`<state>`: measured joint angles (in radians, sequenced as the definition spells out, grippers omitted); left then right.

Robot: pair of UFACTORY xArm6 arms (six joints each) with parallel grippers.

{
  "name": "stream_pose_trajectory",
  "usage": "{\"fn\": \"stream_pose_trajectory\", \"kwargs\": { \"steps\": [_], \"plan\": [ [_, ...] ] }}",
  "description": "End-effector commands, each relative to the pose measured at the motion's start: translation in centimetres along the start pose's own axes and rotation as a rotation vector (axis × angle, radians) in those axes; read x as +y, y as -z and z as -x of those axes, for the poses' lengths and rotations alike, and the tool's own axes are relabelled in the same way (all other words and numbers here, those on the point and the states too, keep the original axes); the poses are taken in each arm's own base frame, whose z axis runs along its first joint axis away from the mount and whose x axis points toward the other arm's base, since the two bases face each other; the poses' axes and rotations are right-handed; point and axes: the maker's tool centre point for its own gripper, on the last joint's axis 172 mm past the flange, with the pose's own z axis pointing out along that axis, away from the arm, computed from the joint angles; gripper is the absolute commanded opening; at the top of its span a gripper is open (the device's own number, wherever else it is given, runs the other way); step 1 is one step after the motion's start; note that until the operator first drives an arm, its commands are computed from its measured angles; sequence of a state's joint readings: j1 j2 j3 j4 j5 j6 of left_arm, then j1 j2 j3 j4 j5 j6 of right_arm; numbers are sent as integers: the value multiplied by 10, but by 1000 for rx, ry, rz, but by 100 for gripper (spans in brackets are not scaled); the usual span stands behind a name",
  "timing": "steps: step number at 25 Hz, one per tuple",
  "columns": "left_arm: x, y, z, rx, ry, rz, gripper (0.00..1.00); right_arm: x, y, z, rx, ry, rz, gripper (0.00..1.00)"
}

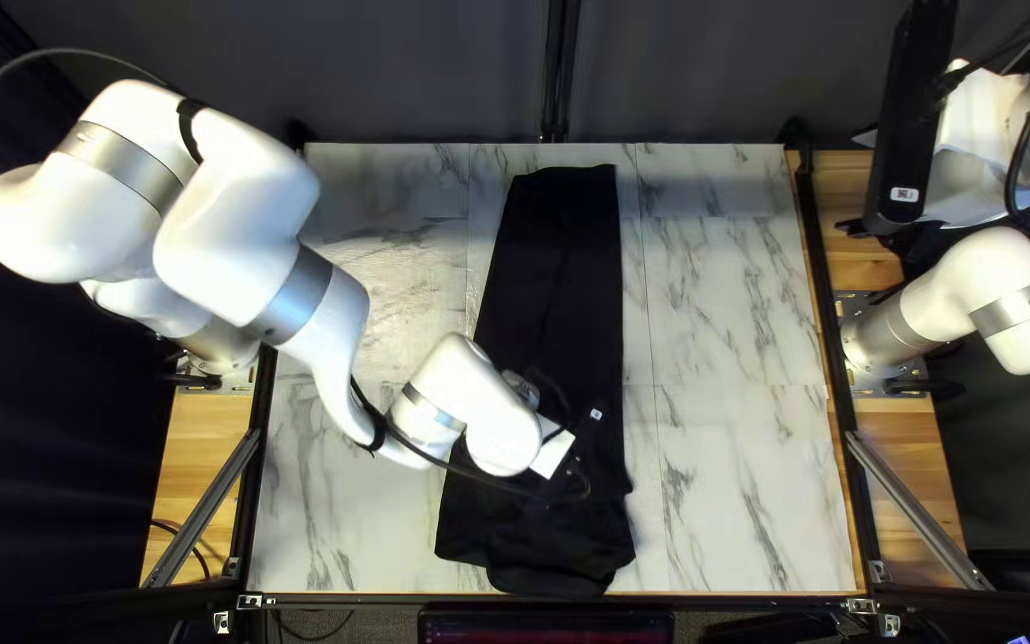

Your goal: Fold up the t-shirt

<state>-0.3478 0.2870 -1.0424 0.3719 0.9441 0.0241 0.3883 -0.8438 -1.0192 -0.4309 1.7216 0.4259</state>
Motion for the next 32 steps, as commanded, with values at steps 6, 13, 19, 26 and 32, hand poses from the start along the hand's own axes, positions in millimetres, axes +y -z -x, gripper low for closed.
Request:
{"fn": "stream_pose_trajectory", "kwargs": {
  "steps": [6, 13, 19, 26, 32],
  "plan": [
    [32, 1, -16, 15, -90, 34, 100, 0, 0, 0, 0, 0, 0, 100],
    [38, 18, -36, 80, -167, 27, 100, 0, 0, 0, 0, 0, 0, 100],
    [24, 11, -53, 193, -212, -5, 100, 0, 0, 0, 0, 0, 0, 100],
    [8, 20, -38, 221, -214, -17, 100, 0, 0, 0, 0, 0, 0, 100],
    [14, 41, -30, 322, -58, 116, 100, 0, 0, 0, 0, 0, 0, 100]
  ]
}}
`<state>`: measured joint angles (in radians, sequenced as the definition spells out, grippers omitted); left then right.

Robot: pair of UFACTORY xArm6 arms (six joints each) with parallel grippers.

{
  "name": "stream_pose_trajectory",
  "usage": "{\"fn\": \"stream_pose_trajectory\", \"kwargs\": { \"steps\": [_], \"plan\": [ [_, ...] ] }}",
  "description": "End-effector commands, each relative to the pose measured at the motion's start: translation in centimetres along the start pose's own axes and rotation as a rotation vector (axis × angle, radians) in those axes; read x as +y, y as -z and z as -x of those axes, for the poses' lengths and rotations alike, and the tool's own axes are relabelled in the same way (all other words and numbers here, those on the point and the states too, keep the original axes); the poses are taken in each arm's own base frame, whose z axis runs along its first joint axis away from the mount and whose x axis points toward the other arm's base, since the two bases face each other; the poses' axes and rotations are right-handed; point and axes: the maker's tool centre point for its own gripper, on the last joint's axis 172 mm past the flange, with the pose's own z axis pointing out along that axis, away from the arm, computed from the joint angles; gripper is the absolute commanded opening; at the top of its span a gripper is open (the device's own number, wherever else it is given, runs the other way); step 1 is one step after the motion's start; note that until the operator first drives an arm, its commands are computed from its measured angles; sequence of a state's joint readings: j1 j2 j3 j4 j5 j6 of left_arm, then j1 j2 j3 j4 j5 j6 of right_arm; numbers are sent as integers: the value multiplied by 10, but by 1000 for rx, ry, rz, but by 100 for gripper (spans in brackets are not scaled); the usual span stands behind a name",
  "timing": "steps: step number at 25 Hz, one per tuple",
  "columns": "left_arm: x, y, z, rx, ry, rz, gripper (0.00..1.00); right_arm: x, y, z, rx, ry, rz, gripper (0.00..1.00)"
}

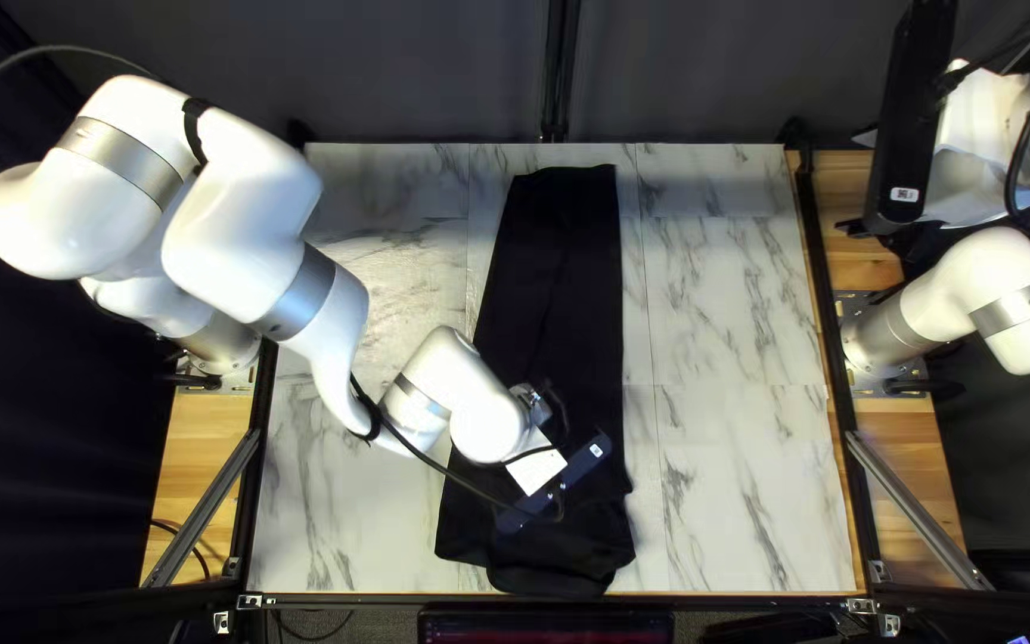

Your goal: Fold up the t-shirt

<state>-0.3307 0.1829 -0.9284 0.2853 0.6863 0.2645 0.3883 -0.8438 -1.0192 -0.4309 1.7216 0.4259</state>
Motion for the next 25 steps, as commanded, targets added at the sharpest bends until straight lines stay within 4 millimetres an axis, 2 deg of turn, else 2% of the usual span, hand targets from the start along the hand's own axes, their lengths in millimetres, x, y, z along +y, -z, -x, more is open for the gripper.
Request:
{"fn": "stream_pose_trajectory", "kwargs": {
  "steps": [1, 4, 6, 7, 8, 18, 21, 25],
  "plan": [
    [9, 13, -1, 94, 146, 76, 100, 0, 0, 0, 0, 0, 0, 100],
    [22, 29, 0, 170, 300, 115, 100, 0, 0, 0, 0, 0, 0, 100],
    [27, 52, -8, 189, 353, 109, 100, 0, 0, 0, 0, 0, 0, 100],
    [25, 75, -11, 197, 371, 67, 100, 0, 0, 0, 0, 0, 0, 100],
    [24, 80, -11, 197, 371, 48, 100, 0, 0, 0, 0, 0, 0, 100],
    [24, 80, -11, 197, 371, 48, 100, 0, 0, 0, 0, 0, 0, 100],
    [37, 84, -5, 163, 480, 71, 100, 0, 0, 0, 0, 0, 0, 100],
    [61, 82, 13, 86, 746, 158, 100, 0, 0, 0, 0, 0, 0, 100]
  ]
}}
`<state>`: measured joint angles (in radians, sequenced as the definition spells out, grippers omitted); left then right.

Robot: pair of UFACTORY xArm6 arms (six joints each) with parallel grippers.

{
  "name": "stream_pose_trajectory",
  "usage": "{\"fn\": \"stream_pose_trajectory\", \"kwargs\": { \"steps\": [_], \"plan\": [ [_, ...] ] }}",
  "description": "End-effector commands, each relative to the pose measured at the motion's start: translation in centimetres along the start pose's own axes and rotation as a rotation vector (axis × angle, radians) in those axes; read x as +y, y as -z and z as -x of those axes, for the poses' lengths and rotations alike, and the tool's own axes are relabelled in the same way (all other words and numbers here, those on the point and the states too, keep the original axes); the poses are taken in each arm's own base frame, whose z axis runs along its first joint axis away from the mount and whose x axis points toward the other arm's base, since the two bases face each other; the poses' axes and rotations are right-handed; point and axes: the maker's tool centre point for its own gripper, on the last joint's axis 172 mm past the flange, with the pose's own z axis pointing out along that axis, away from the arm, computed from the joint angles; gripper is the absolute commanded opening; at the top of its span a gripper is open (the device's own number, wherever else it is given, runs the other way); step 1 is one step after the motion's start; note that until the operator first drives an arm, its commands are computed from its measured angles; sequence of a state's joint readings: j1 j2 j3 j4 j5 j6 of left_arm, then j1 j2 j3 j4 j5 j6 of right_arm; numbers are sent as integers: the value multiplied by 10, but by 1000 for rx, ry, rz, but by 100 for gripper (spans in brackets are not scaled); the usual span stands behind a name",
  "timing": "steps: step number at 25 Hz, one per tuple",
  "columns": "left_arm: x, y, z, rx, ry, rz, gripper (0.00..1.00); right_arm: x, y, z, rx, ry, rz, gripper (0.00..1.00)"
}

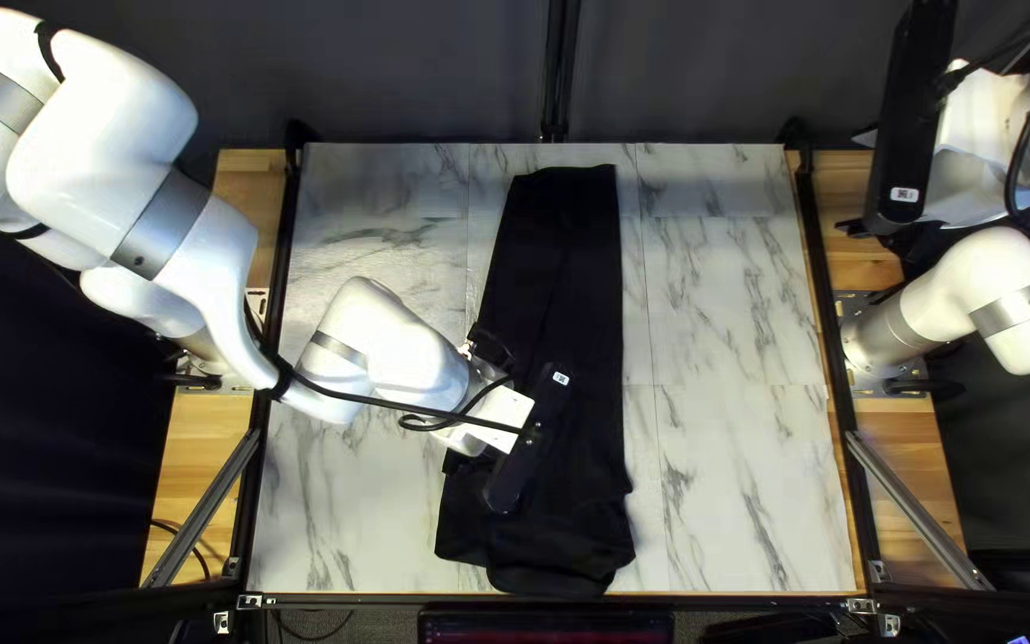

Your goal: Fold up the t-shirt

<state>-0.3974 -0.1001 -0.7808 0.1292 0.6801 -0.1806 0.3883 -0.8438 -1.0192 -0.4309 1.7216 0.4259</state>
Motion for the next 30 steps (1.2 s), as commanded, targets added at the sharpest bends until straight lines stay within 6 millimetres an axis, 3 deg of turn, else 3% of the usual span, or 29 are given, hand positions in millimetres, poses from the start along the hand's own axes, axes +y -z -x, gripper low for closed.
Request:
{"fn": "stream_pose_trajectory", "kwargs": {
  "steps": [1, 3, 6, 15, 23, 30],
  "plan": [
    [16, 1, 28, -84, 283, 56, 100, 0, 0, 0, 0, 0, 0, 100],
    [26, -2, 30, -122, 412, 99, 100, 0, 0, 0, 0, 0, 0, 100],
    [43, -2, 15, -152, 471, 116, 100, 0, 0, 0, 0, 0, 0, 100],
    [44, -5, 15, -157, 461, 124, 100, 0, 0, 0, 0, 0, 0, 100],
    [41, -35, 23, -146, 640, 250, 100, 0, 0, 0, 0, 0, 0, 100],
    [44, -76, 6, -115, 719, 325, 100, 0, 0, 0, 0, 0, 0, 100]
  ]
}}
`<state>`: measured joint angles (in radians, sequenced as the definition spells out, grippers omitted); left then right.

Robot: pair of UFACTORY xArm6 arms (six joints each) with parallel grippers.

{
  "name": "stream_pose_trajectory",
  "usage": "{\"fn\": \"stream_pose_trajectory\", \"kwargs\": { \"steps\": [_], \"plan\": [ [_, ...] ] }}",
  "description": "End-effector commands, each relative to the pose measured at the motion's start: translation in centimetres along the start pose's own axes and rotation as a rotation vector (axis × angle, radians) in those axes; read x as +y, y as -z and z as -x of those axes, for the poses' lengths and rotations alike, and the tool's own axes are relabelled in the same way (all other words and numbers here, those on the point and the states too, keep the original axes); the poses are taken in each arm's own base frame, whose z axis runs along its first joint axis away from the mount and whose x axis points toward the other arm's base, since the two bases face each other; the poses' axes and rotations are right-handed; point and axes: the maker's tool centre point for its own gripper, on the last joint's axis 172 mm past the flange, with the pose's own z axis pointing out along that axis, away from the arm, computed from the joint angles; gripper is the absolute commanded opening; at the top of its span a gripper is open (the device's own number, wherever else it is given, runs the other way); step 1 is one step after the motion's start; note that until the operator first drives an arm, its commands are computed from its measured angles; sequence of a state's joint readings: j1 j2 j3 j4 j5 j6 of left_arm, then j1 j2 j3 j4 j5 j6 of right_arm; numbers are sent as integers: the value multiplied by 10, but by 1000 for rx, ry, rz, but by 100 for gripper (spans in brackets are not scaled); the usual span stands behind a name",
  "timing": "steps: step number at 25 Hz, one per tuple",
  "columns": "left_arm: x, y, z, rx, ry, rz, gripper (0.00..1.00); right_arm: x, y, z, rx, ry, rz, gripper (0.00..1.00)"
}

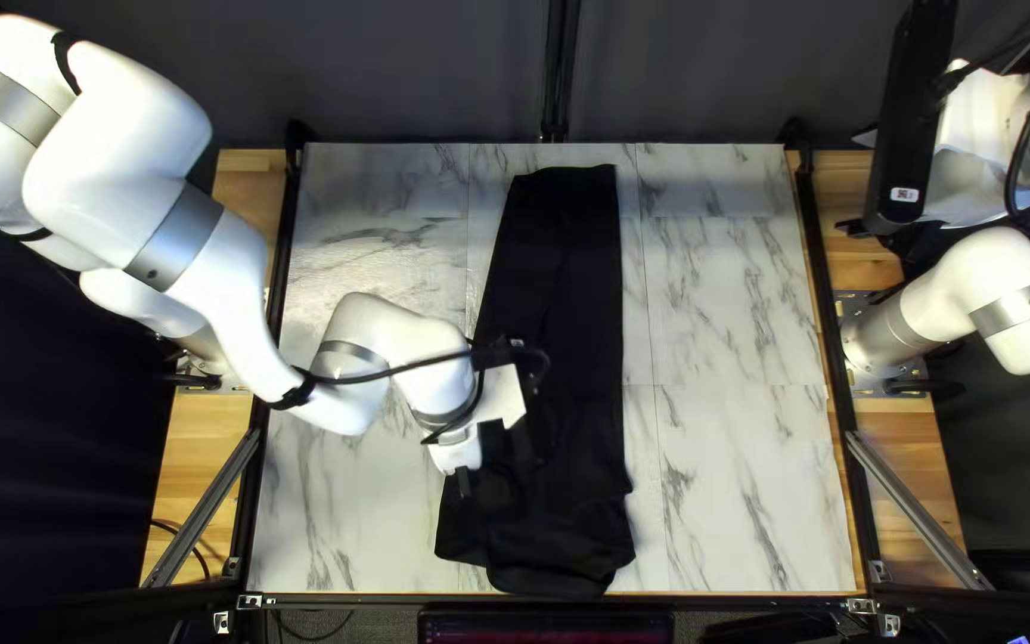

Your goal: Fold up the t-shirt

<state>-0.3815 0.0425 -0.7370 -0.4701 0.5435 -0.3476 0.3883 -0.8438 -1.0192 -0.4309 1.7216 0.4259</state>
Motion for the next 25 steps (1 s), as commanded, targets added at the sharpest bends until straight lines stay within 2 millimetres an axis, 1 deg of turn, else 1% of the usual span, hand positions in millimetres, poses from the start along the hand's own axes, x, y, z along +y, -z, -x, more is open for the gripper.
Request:
{"fn": "stream_pose_trajectory", "kwargs": {
  "steps": [1, 3, 8, 16, 19, 22, 23, 24, 25],
  "plan": [
    [3, -19, -14, 9, 33, 47, 100, 0, 0, 0, 0, 0, 0, 100],
    [1, -22, -15, 10, 47, 62, 100, 0, 0, 0, 0, 0, 0, 100],
    [-2, -21, -13, 14, 79, 76, 100, 0, 0, 0, 0, 0, 0, 100],
    [-6, -35, -14, 6, 123, 117, 100, 0, 0, 0, 0, 0, 0, 100],
    [-4, -35, -14, 6, 130, 128, 100, 0, 0, 0, 0, 0, 0, 100],
    [1, -34, -20, 7, 125, 137, 100, 0, 0, 0, 0, 0, 0, 100],
    [1, -35, -23, 7, 123, 140, 92, 0, 0, 0, 0, 0, 0, 100],
    [1, -35, -26, 7, 121, 144, 75, 0, 0, 0, 0, 0, 0, 100],
    [1, -35, -29, 6, 118, 147, 50, 0, 0, 0, 0, 0, 0, 100]
  ]
}}
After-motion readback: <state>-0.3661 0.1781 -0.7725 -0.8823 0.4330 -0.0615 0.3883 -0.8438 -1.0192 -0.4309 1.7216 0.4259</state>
